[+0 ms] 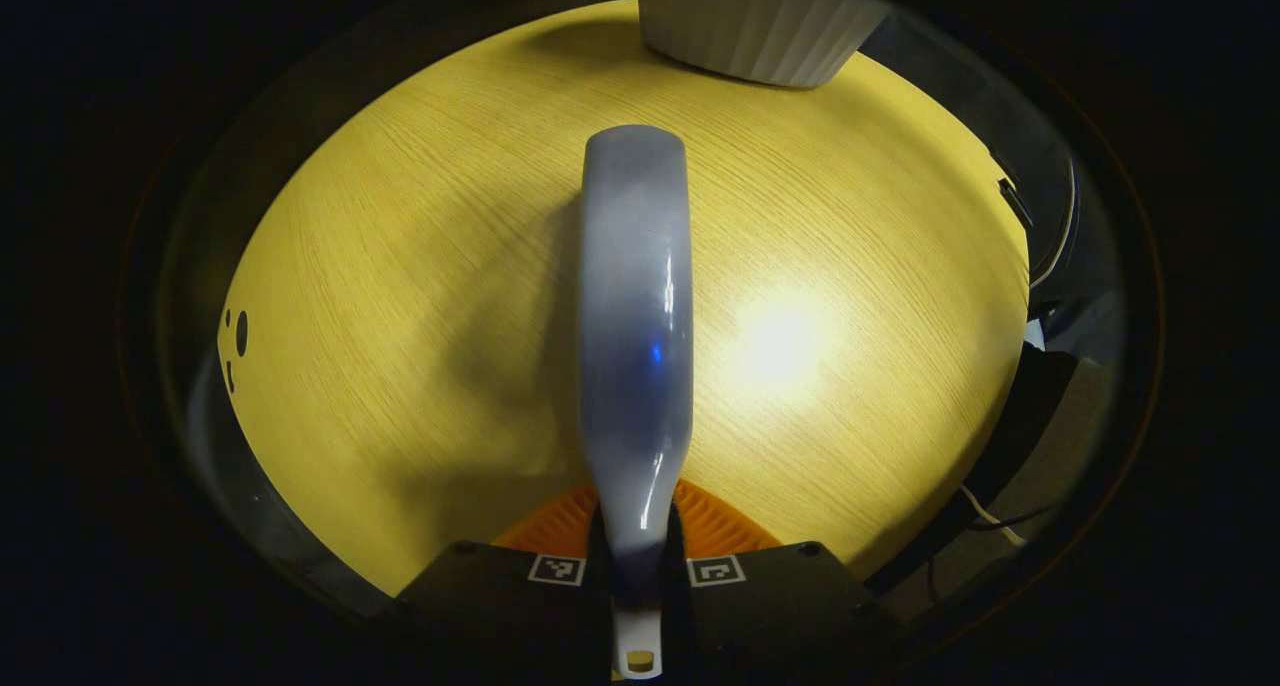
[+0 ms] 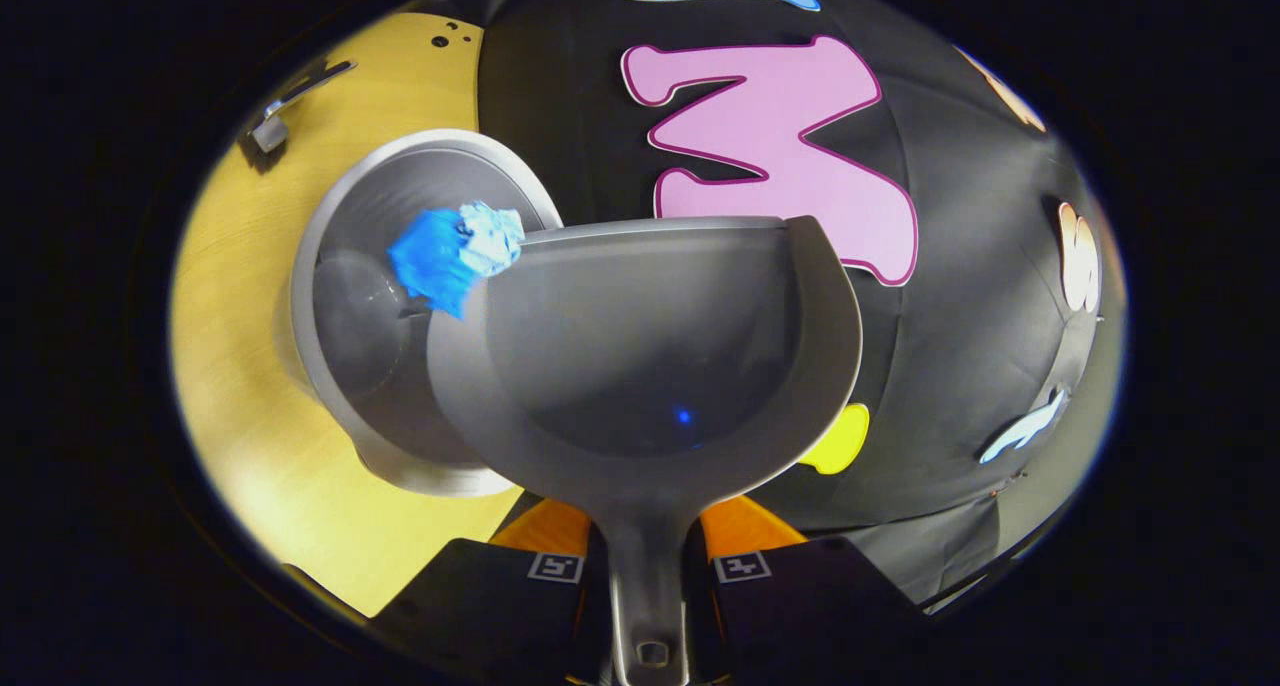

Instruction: Pick up the small broom and dustpan from the desktop, sweep the trash into the dustpan with the broom, and then empty the trash into the garbage bin.

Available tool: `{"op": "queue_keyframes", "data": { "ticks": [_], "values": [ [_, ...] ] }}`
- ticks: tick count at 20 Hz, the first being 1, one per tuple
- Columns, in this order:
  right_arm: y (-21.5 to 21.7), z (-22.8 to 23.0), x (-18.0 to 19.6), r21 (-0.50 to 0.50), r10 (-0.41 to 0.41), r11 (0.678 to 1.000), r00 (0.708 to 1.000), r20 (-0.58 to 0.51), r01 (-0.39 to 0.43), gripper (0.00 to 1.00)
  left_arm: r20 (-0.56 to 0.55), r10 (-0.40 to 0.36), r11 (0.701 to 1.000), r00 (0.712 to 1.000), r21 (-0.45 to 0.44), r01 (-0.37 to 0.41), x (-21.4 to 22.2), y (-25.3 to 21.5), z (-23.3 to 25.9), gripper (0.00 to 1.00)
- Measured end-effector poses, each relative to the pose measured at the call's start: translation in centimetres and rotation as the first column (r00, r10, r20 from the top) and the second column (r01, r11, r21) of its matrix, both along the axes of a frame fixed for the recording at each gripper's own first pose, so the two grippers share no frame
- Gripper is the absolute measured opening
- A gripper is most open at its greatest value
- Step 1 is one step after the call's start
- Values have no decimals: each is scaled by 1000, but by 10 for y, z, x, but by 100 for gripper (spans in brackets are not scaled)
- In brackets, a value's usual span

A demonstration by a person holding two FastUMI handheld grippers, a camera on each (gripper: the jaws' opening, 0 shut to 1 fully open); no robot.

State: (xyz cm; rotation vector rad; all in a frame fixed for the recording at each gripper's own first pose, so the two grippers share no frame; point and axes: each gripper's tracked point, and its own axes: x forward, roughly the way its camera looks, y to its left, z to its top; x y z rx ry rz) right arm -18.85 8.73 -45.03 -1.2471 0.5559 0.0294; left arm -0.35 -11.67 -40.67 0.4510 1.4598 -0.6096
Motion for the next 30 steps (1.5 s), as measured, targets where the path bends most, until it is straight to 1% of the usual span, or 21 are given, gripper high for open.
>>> {"op": "queue_keyframes", "data": {
  "ticks": [2, 4, 9, 10, 11, 14, 16, 18, 19, 20, 21, 22, 23, 24, 25, 26, 27, 28, 29, 30],
  "values": [
    [8, 3, 7, -59, 32, 998, 999, 7, -31, 32, 0, 0, 1000, 1000, 0, 0, 0, 0, 0, 23],
    [5, 5, 7, -71, 31, 997, 999, 9, -31, 32, -1, -1, 1000, 1000, 1, 1, 0, 0, 0, 23],
    [-4, 10, 6, -44, -1, 999, 1000, 11, 2, 33, -3, -3, 1000, 1000, 4, 3, 0, -1, -2, 23],
    [-4, 10, 8, -42, -4, 999, 1000, 11, 5, 33, -3, -4, 1000, 1000, 3, 4, -1, 1, -1, 26],
    [-4, 11, 6, -34, -9, 999, 1000, 12, 9, 32, -3, -3, 1000, 1000, 2, 3, 0, 1, -2, 23],
    [-6, 11, 9, 44, -50, 998, 999, 4, 50, 32, -2, -3, 1000, 1000, 2, 3, 0, 0, -1, 23],
    [-9, 10, 9, 112, -92, 990, 996, 1, 91, 32, -1, -2, 1000, 1000, 2, 2, 0, 0, -1, 23],
    [-13, 8, 8, 198, -140, 970, 990, -17, 140, 32, -1, -2, 1000, 1000, 0, 2, 0, 0, -1, 23],
    [-15, 7, 6, 240, -162, 957, 986, -29, 165, 33, -1, -2, 1000, 1000, 0, 2, -1, 1, -1, 26],
    [-17, 5, 3, 273, -190, 942, 981, -41, 193, 32, -1, -2, 1000, 1000, 0, 2, 0, 0, 0, 23],
    [-18, 3, -1, 312, -214, 924, 975, -54, 220, 32, -1, -3, 1000, 1000, 0, 3, -1, 1, -1, 23],
    [-16, 0, -6, 367, -237, 897, 969, -74, 247, 32, -2, -3, 1000, 1000, 1, 3, -1, 0, -1, 23],
    [-12, -5, -11, 435, -258, 857, 961, -100, 275, 33, -2, -2, 1000, 1000, 1, 2, -1, 1, -1, 23],
    [-7, -8, -15, 507, -275, 808, 953, -129, 302, 33, -2, -1, 1000, 1000, 1, 1, -1, 0, 0, 23],
    [-4, -11, -23, 573, -293, 749, 942, -162, 332, 32, -1, 0, 1000, 1000, 1, 0, -1, 1, -1, 23],
    [2, -12, -29, 635, -306, 684, 931, -197, 359, 37, 1, 1, 1000, 1000, 1, -1, 0, 0, -1, 23],
    [8, -13, -34, 693, -312, 613, 922, -229, 379, 33, 2, 3, 1000, 1000, 1, -3, -1, 1, -1, 23],
    [15, -12, -35, 742, -311, 541, 914, -259, 395, 33, 4, 4, 1000, 1000, 1, -4, -2, 0, -2, 23],
    [22, -6, -39, 787, -305, 470, 910, -280, 400, 37, 5, 5, 1000, 1000, 0, -5, -2, 1, -1, 23],
    [31, 0, -37, 825, -293, 400, 909, -297, 399, 37, 5, 6, 1000, 1000, -1, -6, -2, 0, -1, 23]
  ]
}}
